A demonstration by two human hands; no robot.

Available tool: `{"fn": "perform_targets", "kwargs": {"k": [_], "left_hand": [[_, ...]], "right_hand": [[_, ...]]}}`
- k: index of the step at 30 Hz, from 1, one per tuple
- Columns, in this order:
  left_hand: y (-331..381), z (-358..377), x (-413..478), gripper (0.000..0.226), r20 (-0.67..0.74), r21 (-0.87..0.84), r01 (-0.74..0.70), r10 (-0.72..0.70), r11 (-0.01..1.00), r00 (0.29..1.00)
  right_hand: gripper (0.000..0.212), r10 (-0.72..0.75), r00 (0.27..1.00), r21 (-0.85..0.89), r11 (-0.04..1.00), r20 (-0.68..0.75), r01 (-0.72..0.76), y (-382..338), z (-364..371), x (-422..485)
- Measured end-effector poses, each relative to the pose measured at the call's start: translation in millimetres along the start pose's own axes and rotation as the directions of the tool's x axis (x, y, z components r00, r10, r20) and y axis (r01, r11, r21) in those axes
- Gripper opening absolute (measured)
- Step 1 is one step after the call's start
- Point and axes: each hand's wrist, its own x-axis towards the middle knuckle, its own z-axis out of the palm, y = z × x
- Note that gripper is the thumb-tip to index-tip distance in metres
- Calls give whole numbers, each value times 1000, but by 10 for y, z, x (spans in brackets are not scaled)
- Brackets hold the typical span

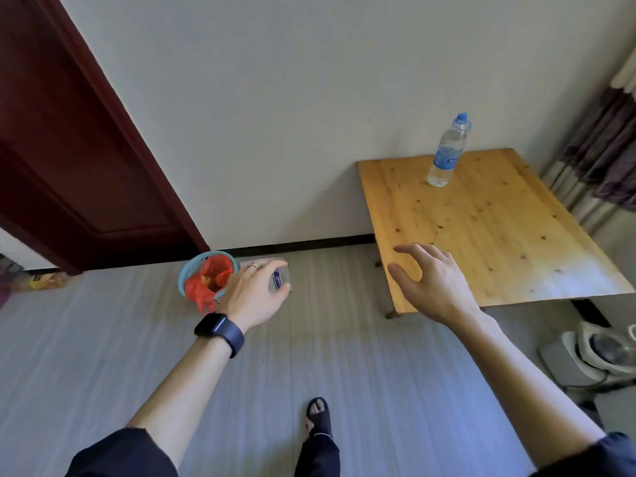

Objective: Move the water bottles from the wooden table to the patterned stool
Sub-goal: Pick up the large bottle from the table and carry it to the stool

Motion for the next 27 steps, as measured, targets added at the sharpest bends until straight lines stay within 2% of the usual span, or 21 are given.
{"fn": "perform_targets", "kwargs": {"k": [7, 15, 23, 27], "left_hand": [[28, 28, 1701, 39, 105, -42, -92, 96, 995, 990], [494, 388, 3330, 39, 214, -135, -234, 259, 963, 942], [909, 828, 4961, 41, 323, -85, -312, 322, 946, 890], [1285, 954, 5725, 42, 425, -49, -367, 352, 929, 834]], "right_hand": [[44, 184, 983, -20, 983, 25, -184, 93, 239, 1124], [43, 373, 928, 29, 927, 18, -373, 718, 410, 2217], [47, 505, 861, 149, 849, 59, -508, 1556, 747, 3535], [51, 607, 785, 192, 762, 122, -619, 1923, 925, 4184]]}}
